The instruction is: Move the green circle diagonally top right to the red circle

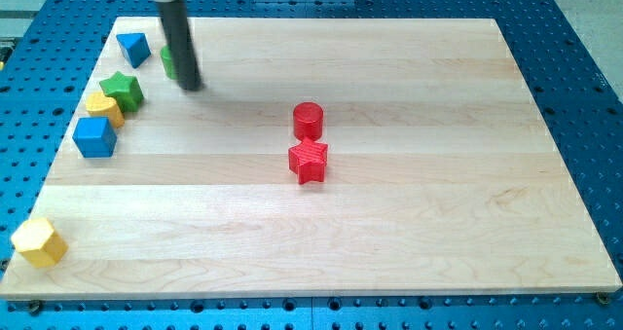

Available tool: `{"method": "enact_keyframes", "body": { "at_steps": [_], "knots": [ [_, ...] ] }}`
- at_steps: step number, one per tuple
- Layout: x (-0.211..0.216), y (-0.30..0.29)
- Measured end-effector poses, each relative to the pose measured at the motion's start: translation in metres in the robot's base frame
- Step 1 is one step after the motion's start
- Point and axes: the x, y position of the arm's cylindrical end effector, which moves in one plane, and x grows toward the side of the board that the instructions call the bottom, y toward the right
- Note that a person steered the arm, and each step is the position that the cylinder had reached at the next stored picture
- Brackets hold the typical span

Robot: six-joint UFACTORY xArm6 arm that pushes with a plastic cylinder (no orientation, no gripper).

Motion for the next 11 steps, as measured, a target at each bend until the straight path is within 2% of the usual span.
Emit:
{"method": "enact_keyframes", "body": {
  "at_steps": [1,2,3,4,5,6,7,8,9,10,11],
  "knots": [
    [-0.032,-0.022],
    [-0.056,0.017],
    [-0.099,0.053],
    [-0.12,0.048],
    [-0.074,0.157],
    [-0.073,0.167],
    [-0.093,0.219],
    [-0.057,0.266],
    [-0.026,0.227],
    [-0.037,0.294],
    [-0.006,0.272]
  ]
}}
